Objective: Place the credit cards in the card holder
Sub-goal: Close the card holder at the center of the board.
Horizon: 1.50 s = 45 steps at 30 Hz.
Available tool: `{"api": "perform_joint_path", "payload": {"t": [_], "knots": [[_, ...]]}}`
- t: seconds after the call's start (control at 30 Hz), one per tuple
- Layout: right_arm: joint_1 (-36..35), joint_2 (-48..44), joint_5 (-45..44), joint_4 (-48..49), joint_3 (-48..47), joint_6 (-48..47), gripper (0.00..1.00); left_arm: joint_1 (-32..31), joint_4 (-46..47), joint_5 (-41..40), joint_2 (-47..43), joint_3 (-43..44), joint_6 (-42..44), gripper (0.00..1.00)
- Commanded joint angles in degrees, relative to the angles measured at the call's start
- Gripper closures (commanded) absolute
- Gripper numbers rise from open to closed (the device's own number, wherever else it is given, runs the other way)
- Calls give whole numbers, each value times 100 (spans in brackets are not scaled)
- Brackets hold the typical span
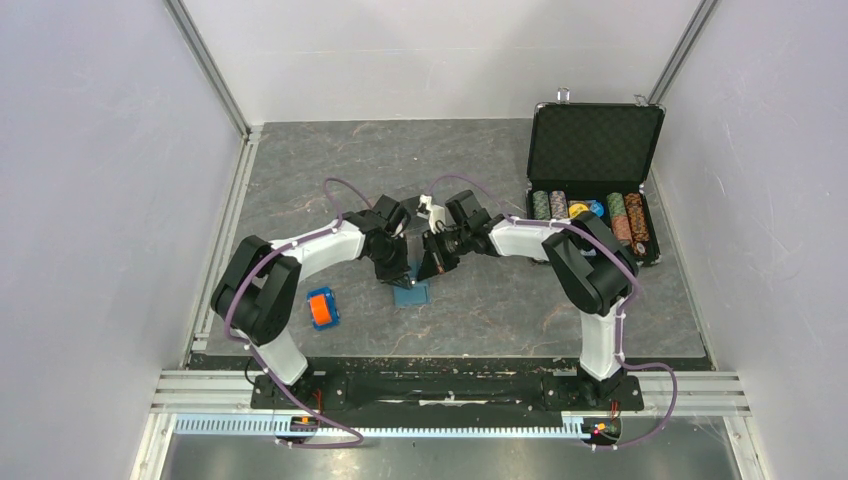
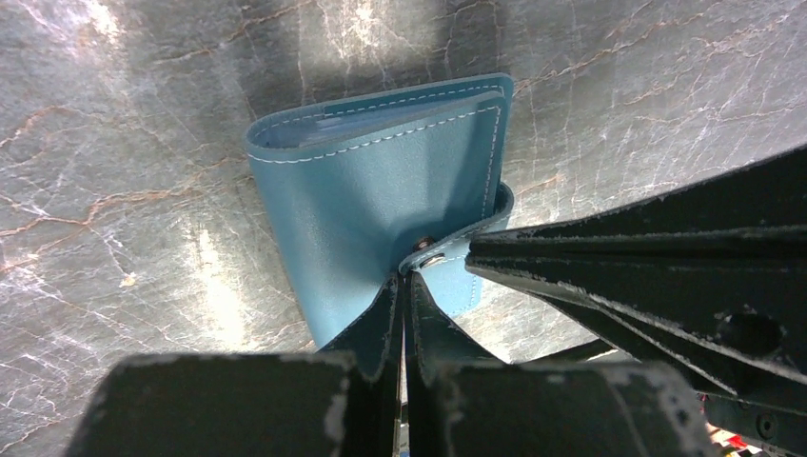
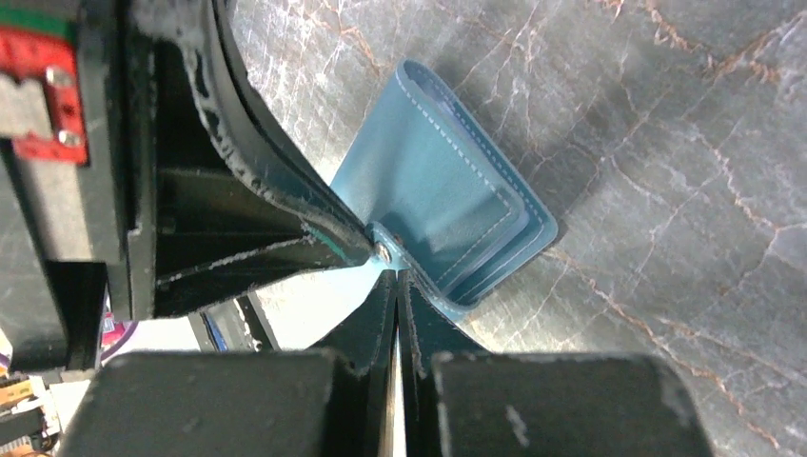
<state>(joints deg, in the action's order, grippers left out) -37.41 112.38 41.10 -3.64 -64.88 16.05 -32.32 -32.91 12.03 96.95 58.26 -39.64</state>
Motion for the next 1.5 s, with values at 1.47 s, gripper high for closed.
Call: {"api": "perform_joint_path", "payload": {"t": [1.47], "knots": [[-80, 636, -1455, -1347, -736, -512, 100, 226, 932, 770, -484, -356, -398, 65]]}}
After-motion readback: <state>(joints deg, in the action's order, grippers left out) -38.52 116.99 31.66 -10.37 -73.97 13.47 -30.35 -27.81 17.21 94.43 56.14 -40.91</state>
